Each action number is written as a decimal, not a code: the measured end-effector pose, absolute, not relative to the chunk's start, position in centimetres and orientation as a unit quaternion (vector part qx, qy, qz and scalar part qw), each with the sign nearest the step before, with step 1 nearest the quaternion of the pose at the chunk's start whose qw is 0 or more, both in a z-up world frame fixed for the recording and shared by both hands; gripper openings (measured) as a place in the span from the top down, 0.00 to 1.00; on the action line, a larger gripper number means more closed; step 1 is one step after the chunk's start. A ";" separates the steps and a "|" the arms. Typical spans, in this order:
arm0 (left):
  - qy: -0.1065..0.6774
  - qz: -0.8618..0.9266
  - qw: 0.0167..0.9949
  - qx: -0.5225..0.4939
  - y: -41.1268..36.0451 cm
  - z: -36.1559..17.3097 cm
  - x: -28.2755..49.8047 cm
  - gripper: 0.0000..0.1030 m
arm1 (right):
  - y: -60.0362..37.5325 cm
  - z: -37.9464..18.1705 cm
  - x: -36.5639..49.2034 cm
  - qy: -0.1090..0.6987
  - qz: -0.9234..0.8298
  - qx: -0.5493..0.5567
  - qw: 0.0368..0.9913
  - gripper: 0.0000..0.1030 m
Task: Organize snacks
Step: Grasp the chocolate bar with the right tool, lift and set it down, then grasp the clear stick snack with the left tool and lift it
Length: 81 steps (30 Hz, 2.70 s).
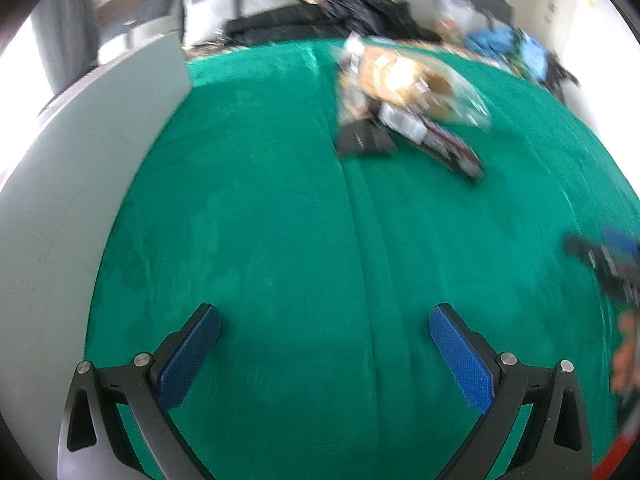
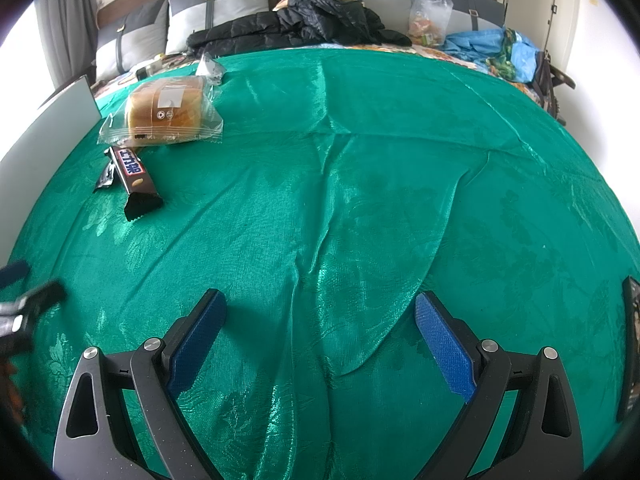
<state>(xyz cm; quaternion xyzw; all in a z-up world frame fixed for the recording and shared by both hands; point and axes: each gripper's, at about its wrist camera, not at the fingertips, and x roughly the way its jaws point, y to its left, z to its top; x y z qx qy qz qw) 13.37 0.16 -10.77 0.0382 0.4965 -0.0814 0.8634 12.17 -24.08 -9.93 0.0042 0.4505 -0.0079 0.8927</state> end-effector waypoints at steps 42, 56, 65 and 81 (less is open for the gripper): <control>0.459 -0.118 0.879 0.050 2.4 -10.8 10.2 0.00 | -18.5 -7.5 15.4 0.516 0.157 -0.015 0.842 0.82; 0.513 -0.133 0.846 0.050 1.7 -10.2 13.7 0.00 | -21.9 -8.6 8.4 0.427 0.079 -0.025 0.901 0.41; 0.500 -0.098 0.860 0.023 -2.1 -7.9 27.5 0.13 | -21.7 -8.7 8.3 0.427 0.083 -0.024 0.900 0.38; 0.505 -0.100 0.856 0.053 2.5 -9.5 13.5 0.44 | -21.4 -8.7 8.5 0.429 0.074 -0.034 0.900 0.38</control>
